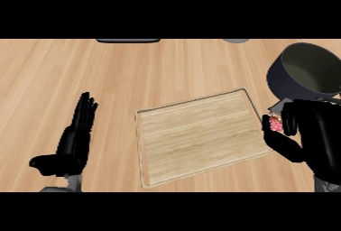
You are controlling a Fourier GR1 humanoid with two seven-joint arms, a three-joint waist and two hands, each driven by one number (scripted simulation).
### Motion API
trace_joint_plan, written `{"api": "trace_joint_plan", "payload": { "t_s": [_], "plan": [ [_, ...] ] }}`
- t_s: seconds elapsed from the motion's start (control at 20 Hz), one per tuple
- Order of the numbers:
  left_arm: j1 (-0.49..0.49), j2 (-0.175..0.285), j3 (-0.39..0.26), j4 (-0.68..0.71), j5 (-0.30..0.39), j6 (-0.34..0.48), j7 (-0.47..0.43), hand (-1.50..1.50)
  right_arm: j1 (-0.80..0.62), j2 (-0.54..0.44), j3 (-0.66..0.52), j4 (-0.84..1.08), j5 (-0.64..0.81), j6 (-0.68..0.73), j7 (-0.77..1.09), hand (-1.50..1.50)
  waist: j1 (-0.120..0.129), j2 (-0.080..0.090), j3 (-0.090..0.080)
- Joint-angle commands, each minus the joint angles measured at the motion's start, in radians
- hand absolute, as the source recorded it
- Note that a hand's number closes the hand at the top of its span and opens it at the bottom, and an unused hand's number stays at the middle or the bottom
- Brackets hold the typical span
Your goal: Pick the cupcake from the tray and place it in the pot
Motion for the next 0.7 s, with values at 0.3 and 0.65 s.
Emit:
{"api": "trace_joint_plan", "payload": {
  "t_s": [0.3, 0.65],
  "plan": [
    [-0.001, -0.039, -0.005, 0.029, -0.049, -0.002, -0.030, 0.00, 0.011, -0.065, -0.313, 0.302, -0.175, -0.102, -0.307, 1.50, 0.001, 0.001, 0.000],
    [0.010, -0.029, -0.001, -0.052, -0.051, -0.011, 0.033, 0.00, -0.143, -0.144, -0.459, 0.696, -0.288, -0.115, -0.555, 1.50, 0.009, 0.002, 0.001]
  ]
}}
